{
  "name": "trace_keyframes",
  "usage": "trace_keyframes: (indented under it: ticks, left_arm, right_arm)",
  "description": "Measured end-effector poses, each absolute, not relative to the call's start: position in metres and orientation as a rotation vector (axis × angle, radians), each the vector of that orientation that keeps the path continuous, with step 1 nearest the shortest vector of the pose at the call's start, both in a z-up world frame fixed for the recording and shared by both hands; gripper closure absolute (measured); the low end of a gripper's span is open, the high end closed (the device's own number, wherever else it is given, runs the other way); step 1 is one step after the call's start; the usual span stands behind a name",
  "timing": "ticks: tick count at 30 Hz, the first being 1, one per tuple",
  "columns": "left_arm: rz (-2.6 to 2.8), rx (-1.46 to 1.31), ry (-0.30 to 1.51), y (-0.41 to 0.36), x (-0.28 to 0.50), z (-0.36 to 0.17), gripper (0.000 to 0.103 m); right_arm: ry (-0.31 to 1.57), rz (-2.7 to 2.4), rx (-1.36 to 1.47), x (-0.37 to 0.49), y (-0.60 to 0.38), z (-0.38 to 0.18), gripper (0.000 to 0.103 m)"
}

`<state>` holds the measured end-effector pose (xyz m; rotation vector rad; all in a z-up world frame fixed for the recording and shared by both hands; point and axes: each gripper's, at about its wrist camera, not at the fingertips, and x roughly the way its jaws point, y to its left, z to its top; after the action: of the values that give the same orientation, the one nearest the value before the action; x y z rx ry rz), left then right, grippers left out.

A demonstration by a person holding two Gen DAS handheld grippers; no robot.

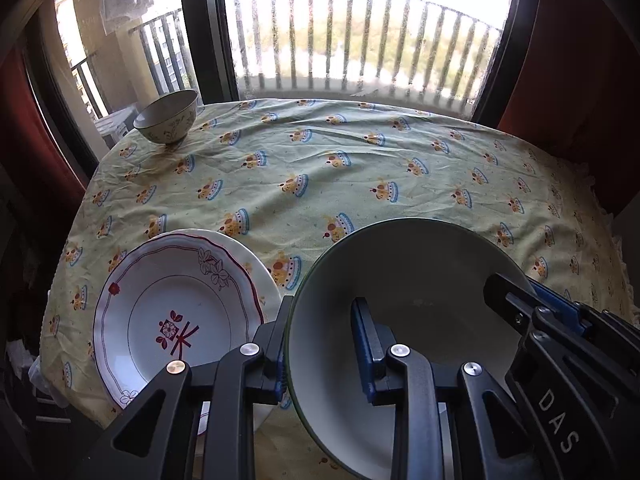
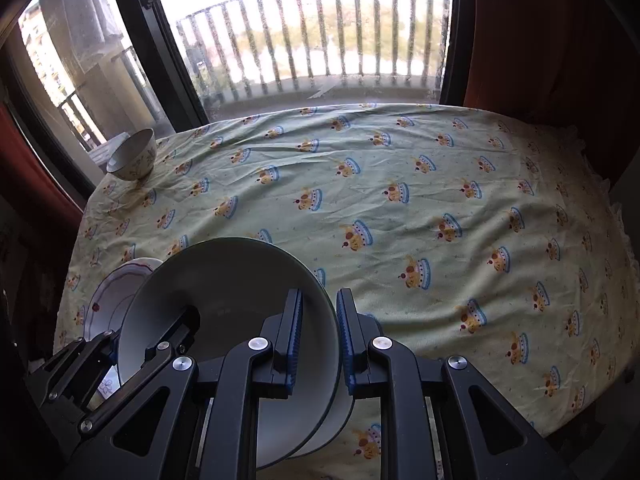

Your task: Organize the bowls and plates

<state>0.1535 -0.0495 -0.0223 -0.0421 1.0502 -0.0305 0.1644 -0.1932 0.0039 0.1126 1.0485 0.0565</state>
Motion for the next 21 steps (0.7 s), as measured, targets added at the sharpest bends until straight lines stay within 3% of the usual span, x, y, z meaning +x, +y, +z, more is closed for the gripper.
trace_keyframes:
  ticks: [21]
  left_arm:
    - [-0.05,0.021,1.152,-0.061,0.15,-0.061,0.077]
  right_arm:
    - [1.14,0.02,0.118,0.154,-0.199,-0.038,0.082]
